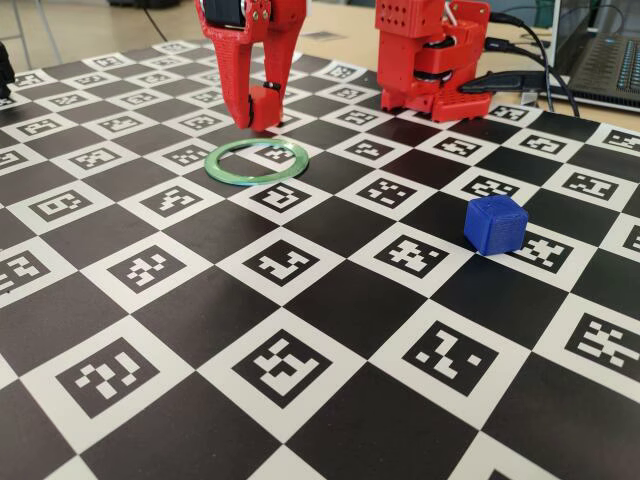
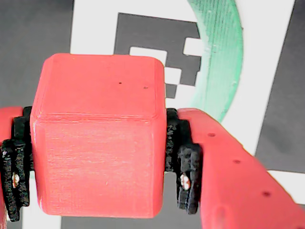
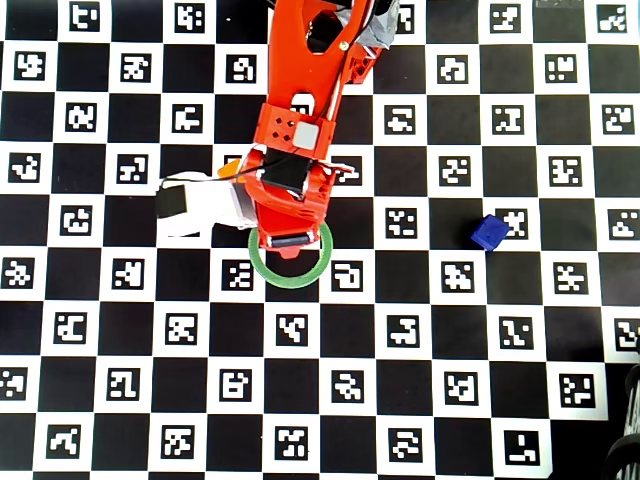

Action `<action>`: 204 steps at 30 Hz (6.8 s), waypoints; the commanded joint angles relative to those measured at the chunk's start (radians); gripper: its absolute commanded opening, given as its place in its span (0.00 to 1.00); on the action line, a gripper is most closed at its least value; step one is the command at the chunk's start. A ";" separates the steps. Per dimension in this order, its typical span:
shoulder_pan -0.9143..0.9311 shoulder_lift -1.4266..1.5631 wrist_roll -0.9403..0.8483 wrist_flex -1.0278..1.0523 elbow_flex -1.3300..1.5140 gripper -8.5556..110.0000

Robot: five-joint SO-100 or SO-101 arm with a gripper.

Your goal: Grab the red cube then put it in the green circle then put the blue cube on top and finally the orange cube on top

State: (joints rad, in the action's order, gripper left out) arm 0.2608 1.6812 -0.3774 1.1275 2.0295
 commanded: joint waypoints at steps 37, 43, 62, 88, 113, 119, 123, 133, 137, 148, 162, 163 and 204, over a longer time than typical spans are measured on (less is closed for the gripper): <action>-0.032 -0.044 0.051 -0.216 0.083 0.14; -0.035 -0.066 0.055 -0.210 0.067 0.14; -0.026 -0.072 0.075 -0.209 0.066 0.33; 0.048 -0.011 0.114 0.245 -0.371 0.36; -0.233 0.040 0.451 0.517 -0.486 0.39; -0.449 0.069 0.532 0.511 -0.499 0.39; -0.591 0.066 0.586 0.482 -0.535 0.39; -0.937 0.018 0.798 0.479 -0.620 0.39; -1.028 -0.040 0.845 0.492 -0.678 0.39; -1.081 -0.167 0.939 0.472 -0.733 0.39; -1.069 -0.285 0.999 0.224 -0.512 0.40; -1.063 -0.285 0.999 0.206 -0.494 0.40; -0.999 -0.357 1.032 -0.034 -0.354 0.42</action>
State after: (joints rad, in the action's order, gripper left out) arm -0.7455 1.2916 0.6519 1.0999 1.6874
